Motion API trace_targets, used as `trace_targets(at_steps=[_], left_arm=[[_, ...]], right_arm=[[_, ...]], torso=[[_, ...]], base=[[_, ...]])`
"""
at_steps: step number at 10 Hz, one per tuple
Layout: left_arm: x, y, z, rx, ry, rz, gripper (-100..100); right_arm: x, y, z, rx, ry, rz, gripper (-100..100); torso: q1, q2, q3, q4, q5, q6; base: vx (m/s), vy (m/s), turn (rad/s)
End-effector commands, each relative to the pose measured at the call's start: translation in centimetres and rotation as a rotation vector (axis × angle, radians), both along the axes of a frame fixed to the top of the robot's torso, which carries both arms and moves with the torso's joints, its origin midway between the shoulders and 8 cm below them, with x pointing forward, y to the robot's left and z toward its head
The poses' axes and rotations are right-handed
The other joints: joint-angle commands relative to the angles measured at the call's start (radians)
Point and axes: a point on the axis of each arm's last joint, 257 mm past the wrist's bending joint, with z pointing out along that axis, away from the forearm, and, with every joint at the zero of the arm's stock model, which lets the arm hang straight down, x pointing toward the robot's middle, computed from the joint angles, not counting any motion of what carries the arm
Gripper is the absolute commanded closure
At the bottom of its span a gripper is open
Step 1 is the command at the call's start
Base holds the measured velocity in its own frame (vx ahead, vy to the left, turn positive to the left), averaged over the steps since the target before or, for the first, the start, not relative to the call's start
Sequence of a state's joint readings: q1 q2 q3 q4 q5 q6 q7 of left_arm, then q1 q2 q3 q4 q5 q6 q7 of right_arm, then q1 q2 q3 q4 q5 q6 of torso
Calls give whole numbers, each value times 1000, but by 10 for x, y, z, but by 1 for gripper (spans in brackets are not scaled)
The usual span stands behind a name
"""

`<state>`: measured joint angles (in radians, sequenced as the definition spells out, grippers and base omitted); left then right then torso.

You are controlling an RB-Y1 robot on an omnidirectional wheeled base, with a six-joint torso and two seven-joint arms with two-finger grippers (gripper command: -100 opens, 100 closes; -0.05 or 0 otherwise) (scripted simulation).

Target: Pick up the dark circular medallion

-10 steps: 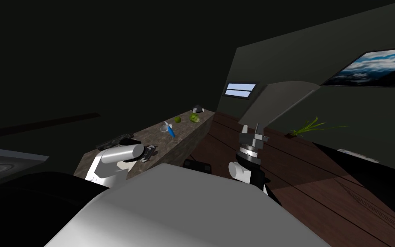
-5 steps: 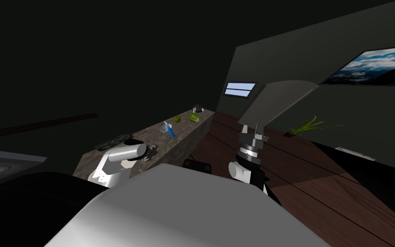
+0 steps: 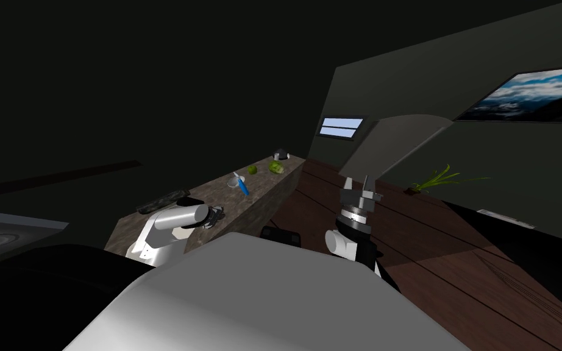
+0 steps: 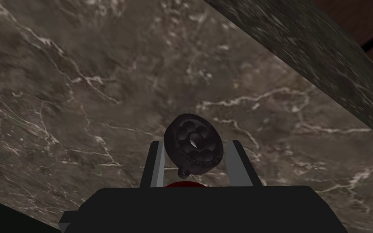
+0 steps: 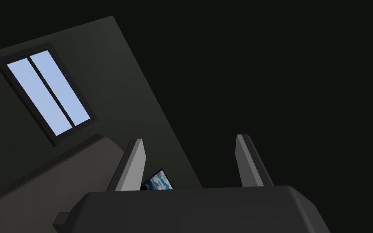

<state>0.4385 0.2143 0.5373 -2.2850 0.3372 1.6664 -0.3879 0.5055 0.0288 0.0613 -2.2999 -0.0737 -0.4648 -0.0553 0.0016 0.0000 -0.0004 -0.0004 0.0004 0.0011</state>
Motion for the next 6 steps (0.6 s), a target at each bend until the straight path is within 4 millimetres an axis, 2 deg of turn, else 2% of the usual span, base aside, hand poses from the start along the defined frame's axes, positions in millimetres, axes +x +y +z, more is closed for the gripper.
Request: trace_targets(at_steps=[1,2,3,6], left_arm=[[0,0,0,0,0,0,100],[0,0,0,0,0,0,0],[-4,-2,8,0,1,-5,100],[-6,-4,13,0,0,-7,100]], right_arm=[[0,0,0,0,0,0,0],[0,0,0,0,0,0,0],[0,0,0,0,0,0,0],[0,0,0,0,0,0,0]], torso=[[0,0,0,0,0,0],[0,0,0,0,0,0],[0,0,0,0,0,0],[0,-1,0,0,0,0]], base=[[0,0,0],[0,0,0],[13,-1,22],[16,2,16]])
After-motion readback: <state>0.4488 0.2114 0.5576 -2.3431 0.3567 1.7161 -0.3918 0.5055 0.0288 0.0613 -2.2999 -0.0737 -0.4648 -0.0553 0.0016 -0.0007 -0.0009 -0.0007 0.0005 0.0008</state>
